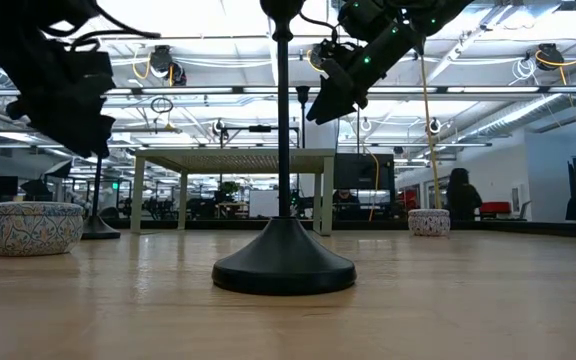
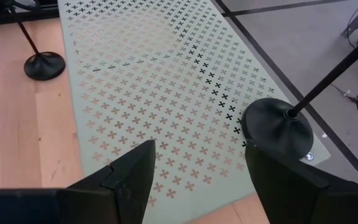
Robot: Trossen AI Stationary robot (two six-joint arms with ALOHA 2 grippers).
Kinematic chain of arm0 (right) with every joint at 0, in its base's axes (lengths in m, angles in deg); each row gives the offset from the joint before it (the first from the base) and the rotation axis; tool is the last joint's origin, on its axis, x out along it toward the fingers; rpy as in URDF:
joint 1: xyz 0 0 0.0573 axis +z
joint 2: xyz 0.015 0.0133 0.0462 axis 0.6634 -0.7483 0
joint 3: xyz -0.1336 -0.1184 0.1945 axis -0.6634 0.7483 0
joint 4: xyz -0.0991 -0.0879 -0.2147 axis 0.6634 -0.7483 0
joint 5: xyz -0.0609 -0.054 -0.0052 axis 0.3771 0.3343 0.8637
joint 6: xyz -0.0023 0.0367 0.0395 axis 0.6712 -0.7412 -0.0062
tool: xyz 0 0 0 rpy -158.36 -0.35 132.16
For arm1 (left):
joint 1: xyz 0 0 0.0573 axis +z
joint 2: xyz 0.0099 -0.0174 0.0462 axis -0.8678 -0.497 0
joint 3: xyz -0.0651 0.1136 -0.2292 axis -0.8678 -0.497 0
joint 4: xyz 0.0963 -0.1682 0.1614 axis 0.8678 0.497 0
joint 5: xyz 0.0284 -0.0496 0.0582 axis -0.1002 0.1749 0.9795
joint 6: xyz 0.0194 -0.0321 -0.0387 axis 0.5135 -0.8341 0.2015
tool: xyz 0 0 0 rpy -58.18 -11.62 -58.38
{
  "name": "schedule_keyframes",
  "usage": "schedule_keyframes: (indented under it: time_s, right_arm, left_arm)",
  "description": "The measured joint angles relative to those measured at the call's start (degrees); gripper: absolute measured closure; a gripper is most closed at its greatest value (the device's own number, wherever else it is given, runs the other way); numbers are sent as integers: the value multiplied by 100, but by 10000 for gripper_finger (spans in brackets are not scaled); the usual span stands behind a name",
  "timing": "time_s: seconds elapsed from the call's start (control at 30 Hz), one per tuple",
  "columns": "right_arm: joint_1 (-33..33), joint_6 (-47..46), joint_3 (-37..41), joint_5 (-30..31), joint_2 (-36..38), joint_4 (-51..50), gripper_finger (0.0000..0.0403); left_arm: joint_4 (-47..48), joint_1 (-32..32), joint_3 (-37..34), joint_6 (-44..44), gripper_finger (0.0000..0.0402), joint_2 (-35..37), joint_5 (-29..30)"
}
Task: Pick & Place candle stick holders
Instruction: Put the top black candle holder on the shelf
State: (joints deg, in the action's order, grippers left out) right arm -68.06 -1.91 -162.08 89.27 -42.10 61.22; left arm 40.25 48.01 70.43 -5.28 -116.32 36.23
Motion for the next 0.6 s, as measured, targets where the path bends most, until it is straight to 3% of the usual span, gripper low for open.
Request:
schedule_keyframes:
  time_s: [0.43,0.6]
  right_arm:
    - [0,0,-2,-2,0,0,161]
    - [0,22,-2,-2,0,2,161]
  left_arm:
    - [-191,0,-2,-783,177,-1184,544]
    - [-244,0,-2,-867,214,-1498,565]
